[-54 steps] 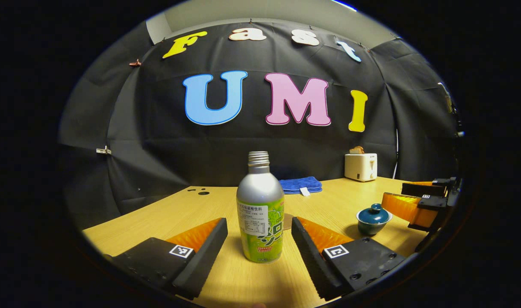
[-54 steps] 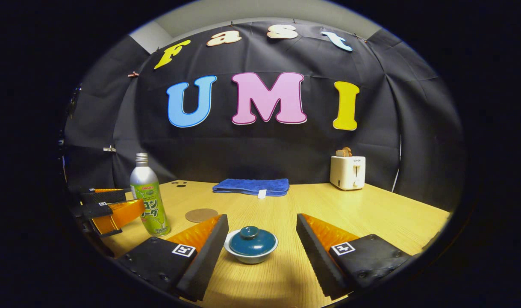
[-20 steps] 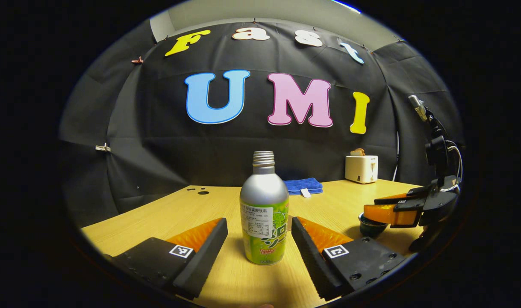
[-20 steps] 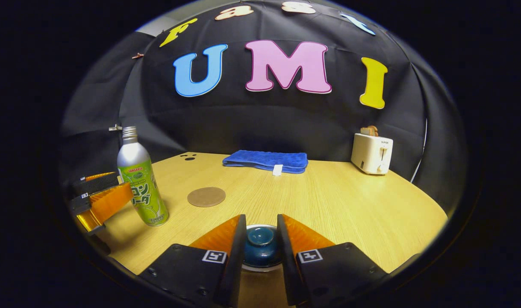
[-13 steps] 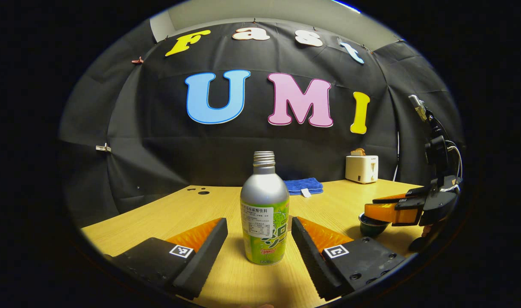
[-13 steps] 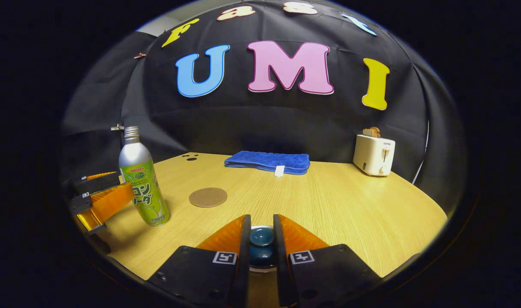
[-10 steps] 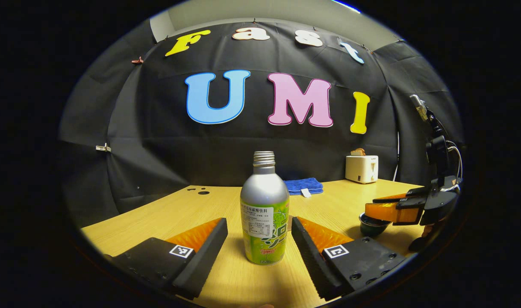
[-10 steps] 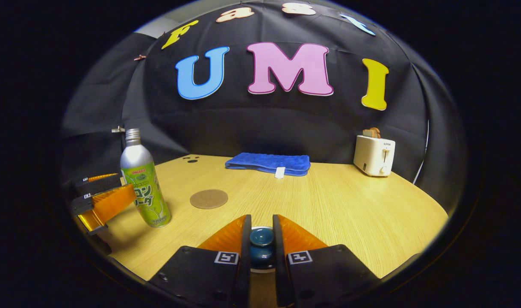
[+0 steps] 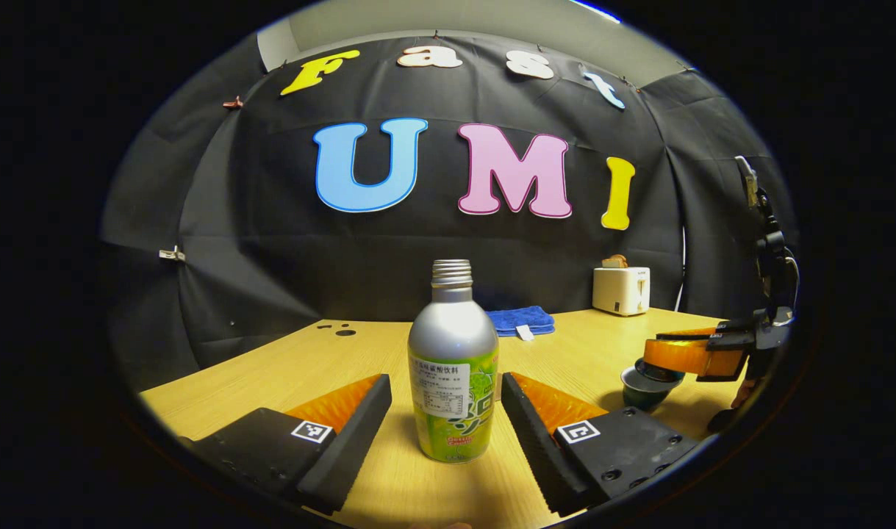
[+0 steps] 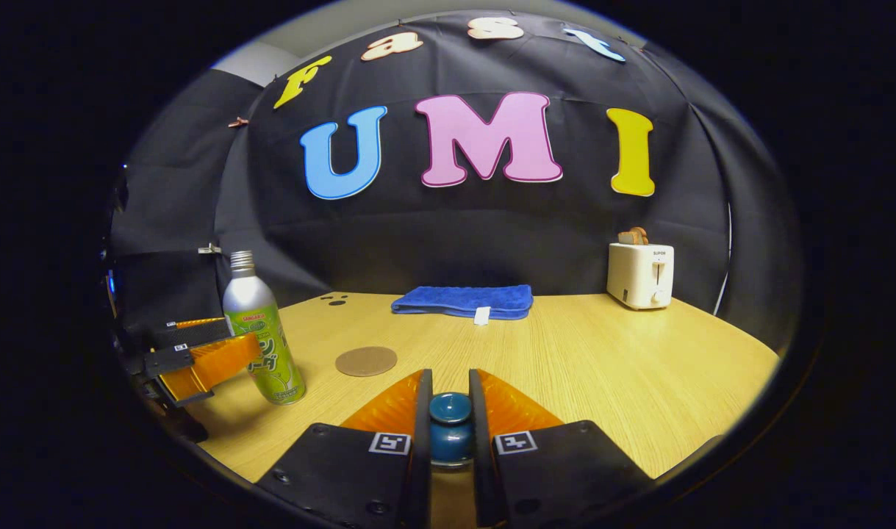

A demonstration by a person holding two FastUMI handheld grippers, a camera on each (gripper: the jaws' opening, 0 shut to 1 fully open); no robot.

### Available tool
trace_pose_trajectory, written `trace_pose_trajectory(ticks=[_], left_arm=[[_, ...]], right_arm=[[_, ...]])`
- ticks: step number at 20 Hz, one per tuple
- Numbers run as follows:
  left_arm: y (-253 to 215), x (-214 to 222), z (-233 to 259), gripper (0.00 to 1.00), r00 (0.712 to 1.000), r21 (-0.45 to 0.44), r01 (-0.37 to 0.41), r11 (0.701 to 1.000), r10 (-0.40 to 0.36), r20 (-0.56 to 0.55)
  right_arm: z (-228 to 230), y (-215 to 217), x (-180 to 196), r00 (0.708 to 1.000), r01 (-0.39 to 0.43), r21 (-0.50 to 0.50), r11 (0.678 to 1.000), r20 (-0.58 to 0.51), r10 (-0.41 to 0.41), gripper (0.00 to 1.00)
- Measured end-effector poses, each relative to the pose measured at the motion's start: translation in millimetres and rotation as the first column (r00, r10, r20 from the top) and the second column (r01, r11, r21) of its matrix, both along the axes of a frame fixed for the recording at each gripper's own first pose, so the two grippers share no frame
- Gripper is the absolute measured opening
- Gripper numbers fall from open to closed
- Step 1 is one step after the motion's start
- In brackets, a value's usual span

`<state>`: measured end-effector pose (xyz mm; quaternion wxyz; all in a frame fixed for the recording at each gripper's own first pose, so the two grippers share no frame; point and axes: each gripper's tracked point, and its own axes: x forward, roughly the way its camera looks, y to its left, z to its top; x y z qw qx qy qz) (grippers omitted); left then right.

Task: Open the teacup lid with one hand, grasp the water bottle and pour water into the teacup with the other hand; after pouring, place the water bottle on the coaster and then close the teacup lid.

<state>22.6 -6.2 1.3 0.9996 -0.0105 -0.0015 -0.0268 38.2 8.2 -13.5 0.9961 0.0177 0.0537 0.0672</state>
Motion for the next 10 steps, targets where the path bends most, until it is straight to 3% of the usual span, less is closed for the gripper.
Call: trace_pose_trajectory(ticks=[5, 10], left_arm=[[-1.8, 18.5, 0.3, 0.95, 1.000, -0.001, 0.009, 1.000, -0.009, 0.002], [-3.0, 42.5, 1.5, 0.95, 1.000, -0.001, 0.015, 1.000, -0.015, 0.005]], right_arm=[[20.6, -33.2, -3.6, 0.997, 0.056, -0.001, 0.998, 0.060, -0.056, 0.27], [13.2, -69.1, -5.2, 0.992, 0.117, 0.010, 0.993, 0.054, -0.117, 0.27]])
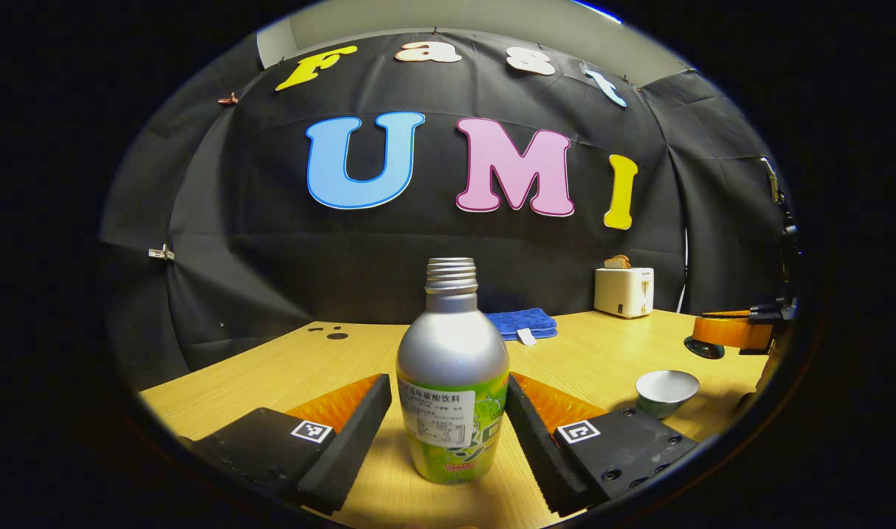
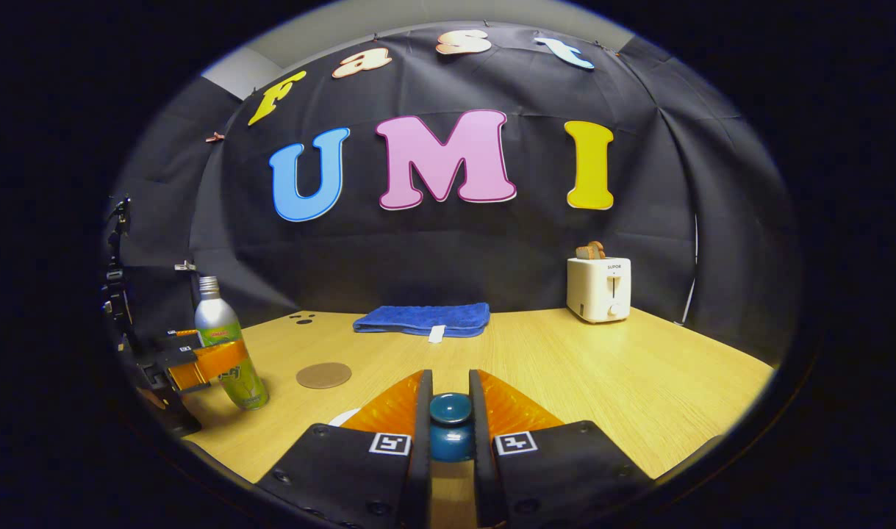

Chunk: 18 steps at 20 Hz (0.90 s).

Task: Open the teacup lid with one hand, grasp the water bottle and pour water into the teacup with the other hand; after pouring, place the water bottle on the coaster and then close the teacup lid.

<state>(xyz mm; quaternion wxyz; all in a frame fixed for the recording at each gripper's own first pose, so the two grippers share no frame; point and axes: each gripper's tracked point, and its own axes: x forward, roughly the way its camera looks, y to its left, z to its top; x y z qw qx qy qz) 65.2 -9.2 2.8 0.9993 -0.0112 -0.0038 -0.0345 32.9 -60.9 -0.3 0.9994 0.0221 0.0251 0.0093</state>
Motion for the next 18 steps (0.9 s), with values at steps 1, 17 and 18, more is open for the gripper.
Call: trace_pose_trajectory(ticks=[1, 17, 18], left_arm=[[0.0, 3.2, -0.3, 0.95, 1.000, 0.000, 0.000, 1.000, 0.000, 0.000], [-32.6, 28.9, 3.5, 0.82, 0.999, 0.232, 0.036, 0.972, -0.039, 0.009], [-41.6, 29.2, 3.3, 0.82, 0.999, 0.301, 0.045, 0.953, -0.051, 0.012]], right_arm=[[-3.1, -4.3, 0.6, 1.000, 0.006, 0.000, 1.000, -0.001, -0.006, 0.27], [3.1, -40.6, 12.5, 0.996, 0.071, -0.052, 0.996, 0.052, -0.069, 0.27], [2.6, -44.0, 12.8, 0.996, 0.077, -0.052, 0.996, 0.051, -0.074, 0.27]])
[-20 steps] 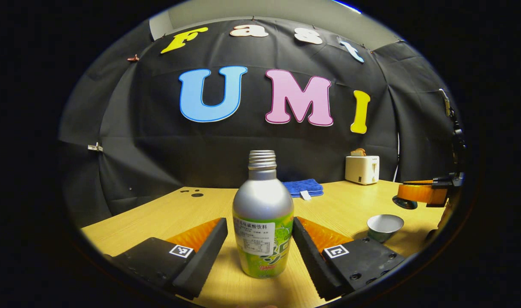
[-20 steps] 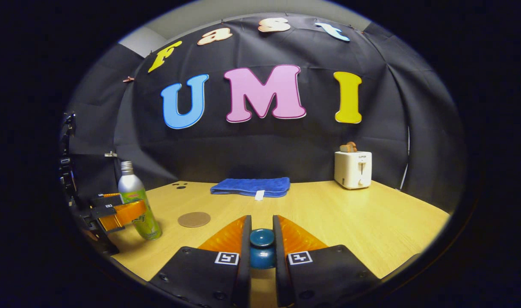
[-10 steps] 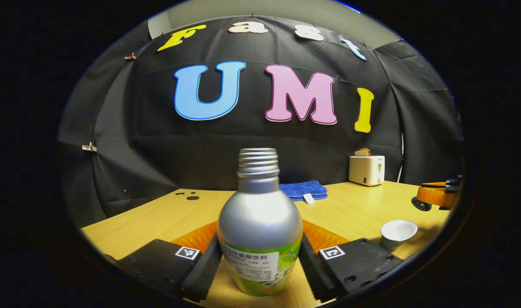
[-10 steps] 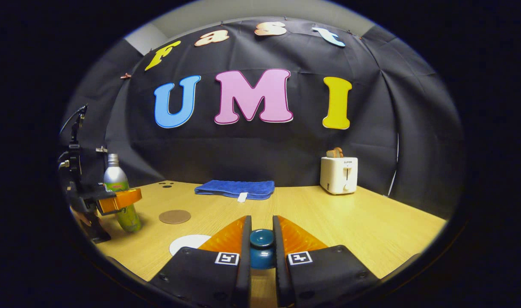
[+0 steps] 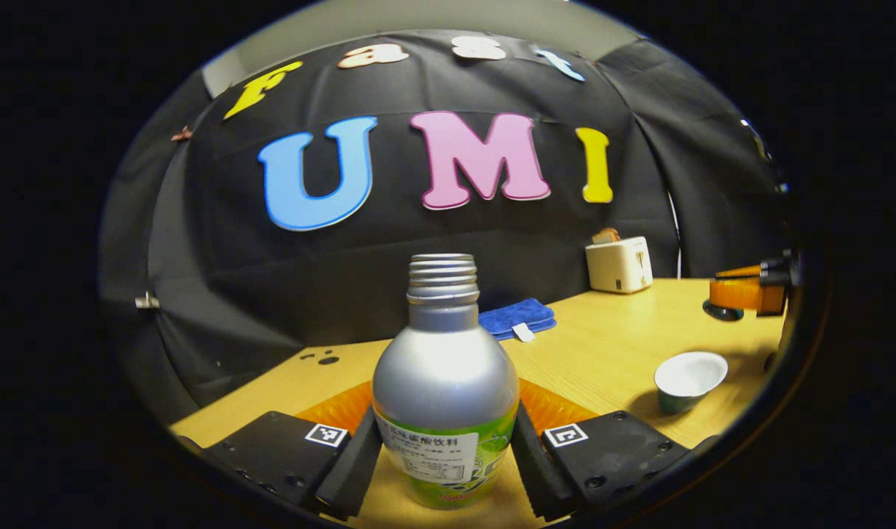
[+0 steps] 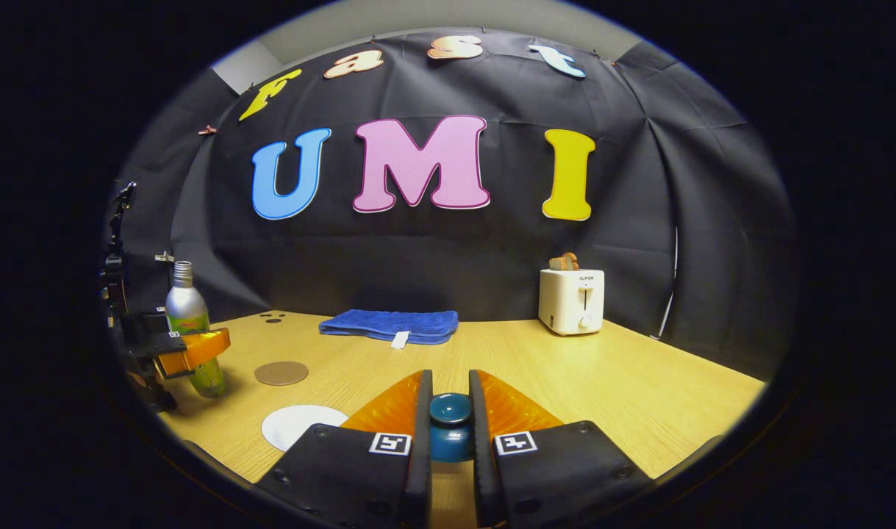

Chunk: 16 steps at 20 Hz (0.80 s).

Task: Open the teacup lid with one hand, grasp the water bottle and pour water into the teacup with the other hand; after pouring, place the water bottle on the coaster and then close the teacup lid.

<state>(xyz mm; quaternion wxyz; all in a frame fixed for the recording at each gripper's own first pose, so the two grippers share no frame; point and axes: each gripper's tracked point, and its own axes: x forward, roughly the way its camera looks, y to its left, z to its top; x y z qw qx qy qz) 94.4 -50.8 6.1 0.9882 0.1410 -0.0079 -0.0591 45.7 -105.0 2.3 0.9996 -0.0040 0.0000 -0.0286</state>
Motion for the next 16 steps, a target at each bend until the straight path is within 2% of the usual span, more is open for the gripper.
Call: trace_pose_trajectory(ticks=[3, 6, 8, 11, 16], left_arm=[[-22.0, 3.4, 8.0, 0.82, 0.999, 0.206, 0.039, 0.978, -0.046, 0.027], [-45.0, 5.7, 2.9, 0.82, 0.996, 0.371, 0.074, 0.926, -0.087, 0.020], [-58.1, 5.3, 1.8, 0.80, 0.992, 0.486, 0.094, 0.869, -0.121, 0.025], [-69.7, 5.4, -4.1, 0.81, 0.987, 0.649, 0.109, 0.753, -0.160, 0.020], [-85.5, 4.9, -7.7, 0.81, 0.976, 0.806, 0.108, 0.582, -0.216, 0.025]], right_arm=[[0.8, -13.7, -0.3, 1.000, 0.018, 0.000, 1.000, 0.001, -0.018, 0.27], [2.0, -28.0, -1.8, 0.999, 0.045, -0.001, 0.999, 0.003, -0.045, 0.27], [1.5, -35.6, -3.8, 0.998, 0.057, -0.001, 0.998, 0.003, -0.057, 0.27], [2.4, -40.6, -6.5, 0.998, 0.060, -0.001, 0.998, 0.003, -0.060, 0.27], [2.2, -41.7, -7.0, 0.998, 0.065, -0.002, 0.998, 0.003, -0.065, 0.27]])
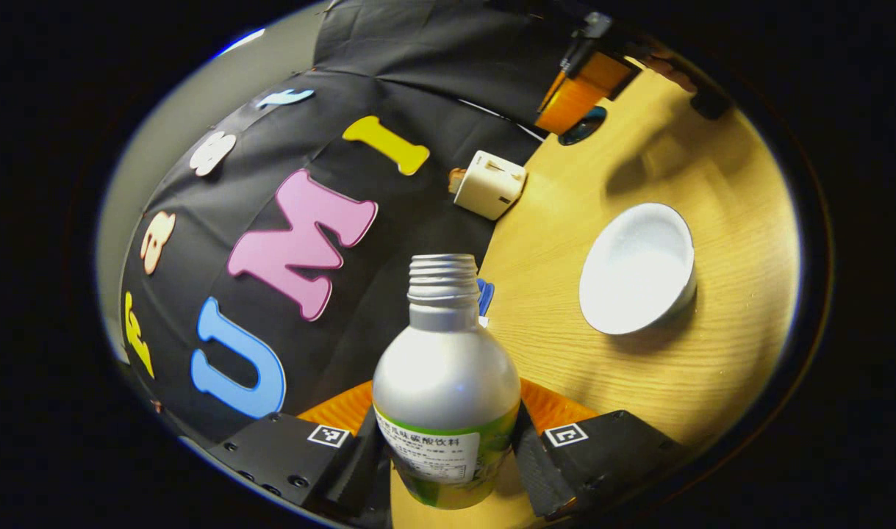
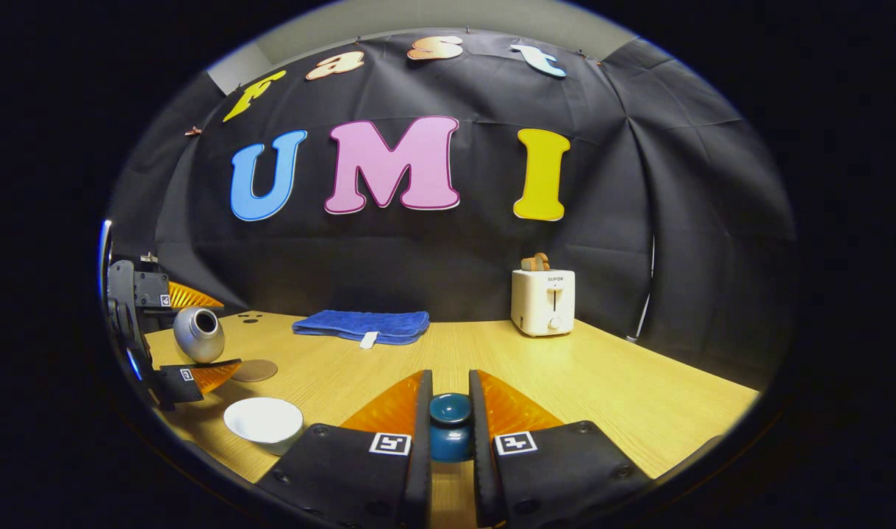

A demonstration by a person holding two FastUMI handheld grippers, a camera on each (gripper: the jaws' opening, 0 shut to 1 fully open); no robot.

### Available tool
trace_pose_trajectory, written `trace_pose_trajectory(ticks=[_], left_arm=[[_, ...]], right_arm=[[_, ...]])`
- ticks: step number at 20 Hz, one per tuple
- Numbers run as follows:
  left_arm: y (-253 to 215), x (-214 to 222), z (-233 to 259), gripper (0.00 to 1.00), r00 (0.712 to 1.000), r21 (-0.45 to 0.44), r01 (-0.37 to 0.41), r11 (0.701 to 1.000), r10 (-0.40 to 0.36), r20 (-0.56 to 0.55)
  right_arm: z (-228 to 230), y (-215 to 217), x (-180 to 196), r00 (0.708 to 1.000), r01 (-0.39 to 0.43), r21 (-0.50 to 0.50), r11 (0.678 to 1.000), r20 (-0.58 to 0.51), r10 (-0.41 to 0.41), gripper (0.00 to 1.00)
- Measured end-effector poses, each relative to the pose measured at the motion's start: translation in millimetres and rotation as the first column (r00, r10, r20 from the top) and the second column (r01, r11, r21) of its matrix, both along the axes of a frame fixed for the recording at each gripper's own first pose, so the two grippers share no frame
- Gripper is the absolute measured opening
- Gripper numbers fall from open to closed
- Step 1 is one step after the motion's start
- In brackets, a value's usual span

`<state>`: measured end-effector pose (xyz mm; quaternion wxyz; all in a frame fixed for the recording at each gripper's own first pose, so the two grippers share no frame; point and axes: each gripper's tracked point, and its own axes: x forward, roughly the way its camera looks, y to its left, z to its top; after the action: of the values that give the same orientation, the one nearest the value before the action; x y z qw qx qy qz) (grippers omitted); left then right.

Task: Open the teacup lid with one hand, grasp the water bottle and pour water into the teacup with the other hand; after pouring, place the water bottle on the coaster and then close the teacup lid.

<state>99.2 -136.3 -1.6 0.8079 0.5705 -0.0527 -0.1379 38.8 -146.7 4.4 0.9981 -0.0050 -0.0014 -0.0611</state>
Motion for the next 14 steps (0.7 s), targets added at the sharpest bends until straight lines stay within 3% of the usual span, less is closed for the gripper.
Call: trace_pose_trajectory(ticks=[5, 14], left_arm=[[4.1, 3.4, 1.2, 0.81, 0.999, 0.221, 0.022, 0.975, -0.030, 0.033], [6.7, -0.9, -3.4, 0.81, 0.998, 0.396, 0.056, 0.917, -0.067, 0.015]], right_arm=[[-0.3, 0.0, -0.1, 1.000, 0.001, 0.001, 1.000, 0.001, -0.001, 0.27], [0.1, 0.3, 0.0, 1.000, 0.001, 0.001, 1.000, 0.000, -0.001, 0.27]])
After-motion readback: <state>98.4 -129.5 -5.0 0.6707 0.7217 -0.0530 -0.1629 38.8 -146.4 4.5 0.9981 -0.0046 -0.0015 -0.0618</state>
